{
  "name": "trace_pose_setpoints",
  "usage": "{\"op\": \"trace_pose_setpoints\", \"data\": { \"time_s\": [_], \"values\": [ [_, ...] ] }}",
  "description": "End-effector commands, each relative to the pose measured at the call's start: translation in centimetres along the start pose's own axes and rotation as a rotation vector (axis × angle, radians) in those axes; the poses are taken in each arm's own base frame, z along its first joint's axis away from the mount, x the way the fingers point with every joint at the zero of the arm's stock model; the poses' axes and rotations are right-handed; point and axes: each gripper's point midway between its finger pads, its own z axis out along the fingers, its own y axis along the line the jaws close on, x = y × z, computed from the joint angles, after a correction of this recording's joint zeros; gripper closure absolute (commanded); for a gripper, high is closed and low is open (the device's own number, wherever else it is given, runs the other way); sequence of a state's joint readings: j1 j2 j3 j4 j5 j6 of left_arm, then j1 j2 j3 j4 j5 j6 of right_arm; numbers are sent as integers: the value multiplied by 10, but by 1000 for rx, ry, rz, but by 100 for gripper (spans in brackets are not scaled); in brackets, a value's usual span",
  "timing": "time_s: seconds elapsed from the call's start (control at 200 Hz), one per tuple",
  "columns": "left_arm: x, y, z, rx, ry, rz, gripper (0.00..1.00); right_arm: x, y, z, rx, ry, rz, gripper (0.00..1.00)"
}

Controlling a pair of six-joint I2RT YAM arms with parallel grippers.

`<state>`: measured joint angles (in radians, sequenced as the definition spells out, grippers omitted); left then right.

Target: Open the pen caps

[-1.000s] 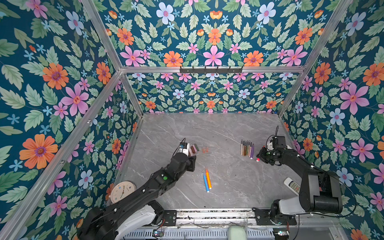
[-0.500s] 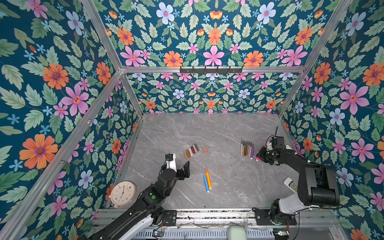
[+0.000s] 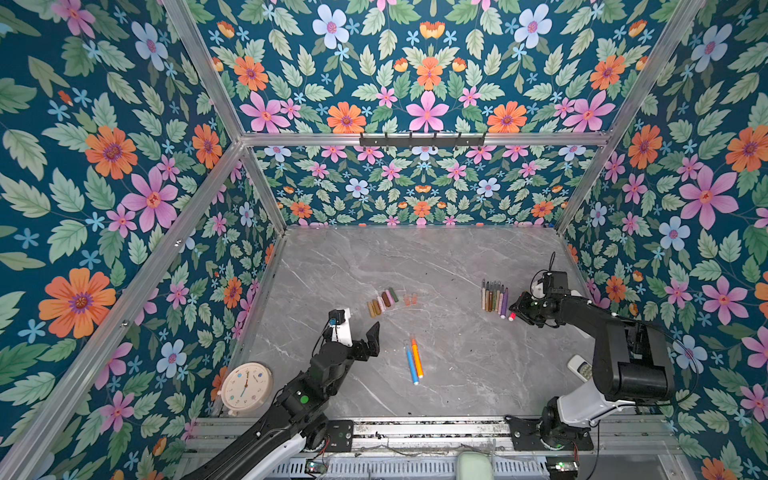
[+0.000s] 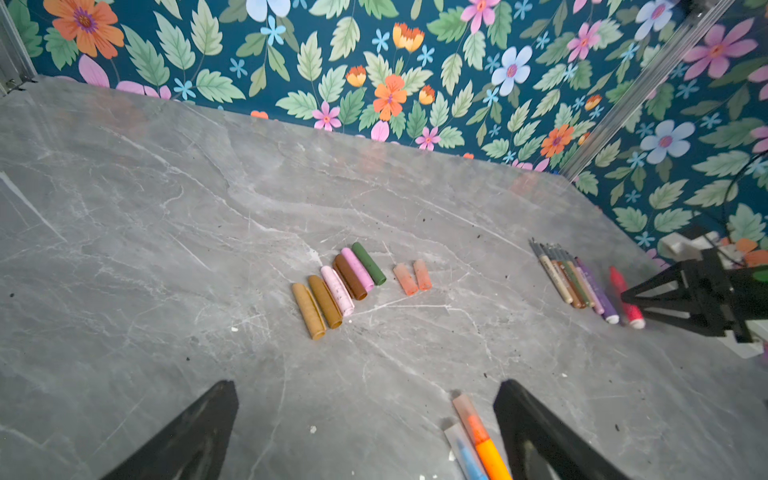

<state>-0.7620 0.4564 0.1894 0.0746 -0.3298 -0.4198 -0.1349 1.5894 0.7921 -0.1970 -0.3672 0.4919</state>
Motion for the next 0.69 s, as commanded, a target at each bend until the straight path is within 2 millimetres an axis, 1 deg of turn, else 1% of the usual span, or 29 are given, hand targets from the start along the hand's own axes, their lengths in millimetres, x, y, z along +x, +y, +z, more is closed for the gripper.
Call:
{"op": "trace_pose_setpoints", "data": {
  "time_s": [0.0,0.105,0.32,0.43,0.515,0.57,0.615,0.66,0.69],
  "values": [
    [-7,3,-2,-12,-36,-12,0,-1,6,2,-27,9,1,61],
    [-7,4,-2,-19,-31,-14,0,-2,6,1,-27,13,-2,58],
    [-2,1,2,-18,1,-5,0,-2,12,0,-52,21,-1,57],
    [-1,0,3,-20,13,-2,0,0,13,-8,-51,4,-9,53],
    [-2,4,3,-47,18,-6,0,5,15,-18,-55,-4,-13,53],
    [-2,9,3,-74,22,-10,0,13,19,-26,-58,-8,-30,53],
    [-3,12,2,-96,20,-11,0,23,26,-32,-53,-10,-61,54],
    [-4,17,2,-125,13,-18,0,41,37,-35,-44,-4,-118,56],
    [-5,20,2,-144,4,-25,0,57,47,-37,-38,8,-165,57]
  ]
}}
